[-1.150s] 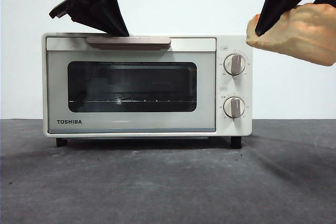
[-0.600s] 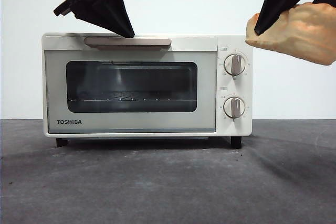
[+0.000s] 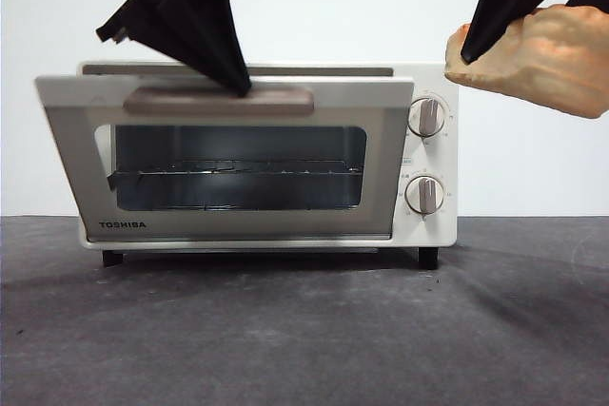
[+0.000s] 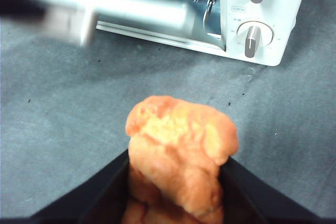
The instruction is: The left arm flap open the oven, the right arm pick bread and place it into oven, the left arm flap close the oven
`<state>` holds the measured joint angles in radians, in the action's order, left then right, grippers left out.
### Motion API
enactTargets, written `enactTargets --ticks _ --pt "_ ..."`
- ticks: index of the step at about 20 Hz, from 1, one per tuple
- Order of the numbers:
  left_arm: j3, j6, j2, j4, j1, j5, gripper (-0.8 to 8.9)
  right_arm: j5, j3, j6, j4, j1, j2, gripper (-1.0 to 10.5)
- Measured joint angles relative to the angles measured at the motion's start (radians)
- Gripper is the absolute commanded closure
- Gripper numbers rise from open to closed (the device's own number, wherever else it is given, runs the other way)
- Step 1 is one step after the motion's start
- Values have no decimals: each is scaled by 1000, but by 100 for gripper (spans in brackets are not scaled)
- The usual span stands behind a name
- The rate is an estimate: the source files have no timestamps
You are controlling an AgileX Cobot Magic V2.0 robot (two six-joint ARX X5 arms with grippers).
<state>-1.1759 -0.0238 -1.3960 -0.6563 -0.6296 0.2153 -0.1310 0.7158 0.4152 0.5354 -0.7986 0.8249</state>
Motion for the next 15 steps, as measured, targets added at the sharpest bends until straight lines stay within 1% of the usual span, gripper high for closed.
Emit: enactTargets --ticks 4,7,15 --pt "7 -3 -12 -85 -31 -11 796 0 0 -2 0 0 0 734" --pt "12 -16 -17 -129 -53 -27 796 0 0 -16 0 0 0 734" --pt "12 -42 -17 -159 -75 -31 796 0 0 -22 0 0 0 734"
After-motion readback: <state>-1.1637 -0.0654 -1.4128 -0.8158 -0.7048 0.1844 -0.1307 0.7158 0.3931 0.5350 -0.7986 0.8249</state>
